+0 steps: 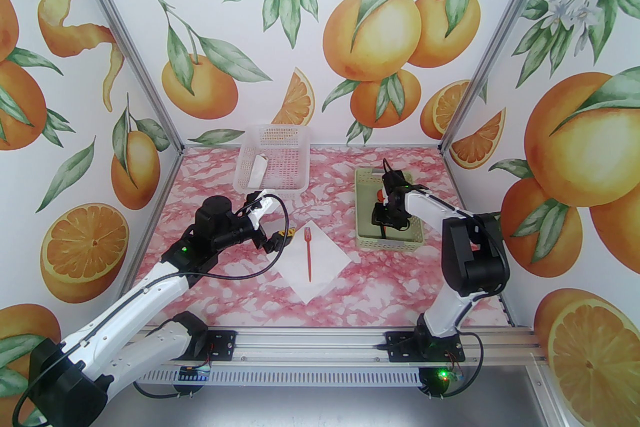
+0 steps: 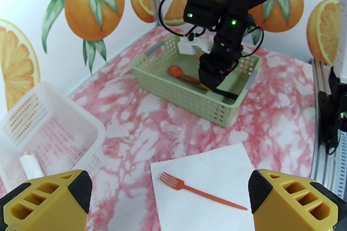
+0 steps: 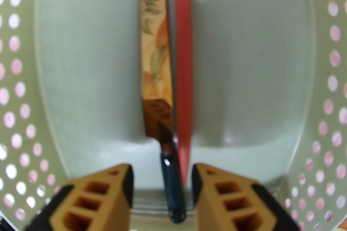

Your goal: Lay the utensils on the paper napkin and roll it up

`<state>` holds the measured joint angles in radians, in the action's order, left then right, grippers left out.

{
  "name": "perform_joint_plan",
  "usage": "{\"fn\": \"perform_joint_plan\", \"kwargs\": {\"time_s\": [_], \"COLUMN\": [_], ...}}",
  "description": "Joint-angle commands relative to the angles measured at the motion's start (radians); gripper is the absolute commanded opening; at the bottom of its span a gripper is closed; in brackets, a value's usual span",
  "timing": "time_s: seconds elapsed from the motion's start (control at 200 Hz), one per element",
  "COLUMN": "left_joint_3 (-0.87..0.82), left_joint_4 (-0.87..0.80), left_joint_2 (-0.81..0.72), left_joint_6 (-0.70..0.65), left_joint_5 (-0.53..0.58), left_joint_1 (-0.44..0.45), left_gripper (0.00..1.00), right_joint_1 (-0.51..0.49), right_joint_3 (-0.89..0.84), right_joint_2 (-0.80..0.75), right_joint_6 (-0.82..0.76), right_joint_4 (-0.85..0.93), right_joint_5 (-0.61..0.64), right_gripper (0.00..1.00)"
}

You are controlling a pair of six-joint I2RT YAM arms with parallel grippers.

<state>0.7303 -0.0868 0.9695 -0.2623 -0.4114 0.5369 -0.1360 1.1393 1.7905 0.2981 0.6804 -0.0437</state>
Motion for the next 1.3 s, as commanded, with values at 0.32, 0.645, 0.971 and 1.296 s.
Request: {"fn": "perform_joint_plan", "kwargs": {"time_s": [0.32, 0.645, 0.971, 1.296], "left_joint_3": [0.011, 0.01, 0.012, 0.011], "left_joint_4": [-0.004, -0.004, -0.007, -0.007], "left_joint_2": [0.004, 0.008, 0.009, 0.011], "left_joint_6": [-0.015, -0.015, -0.018, -0.019], "left_joint_5": [-0.003, -0.003, -0.002, 0.0], "left_joint_1": [0.003, 0.003, 0.003, 0.003], "left_gripper": [1.0, 1.0, 1.0, 1.0], "right_joint_1": [0.003, 0.0, -0.002, -0.017], "right_joint_3": [0.018, 0.029, 0.047, 0.05], "right_joint_2": [0.047, 0.076, 0.131, 0.049], "right_joint_6": [-0.004, -0.017, -0.04, -0.037], "right_joint_4": [0.025, 0.051, 0.103, 0.105], "right_joint_5": [-0.019, -0.016, -0.015, 0.033], "right_gripper": [0.26, 0.22, 0.21, 0.1]}}
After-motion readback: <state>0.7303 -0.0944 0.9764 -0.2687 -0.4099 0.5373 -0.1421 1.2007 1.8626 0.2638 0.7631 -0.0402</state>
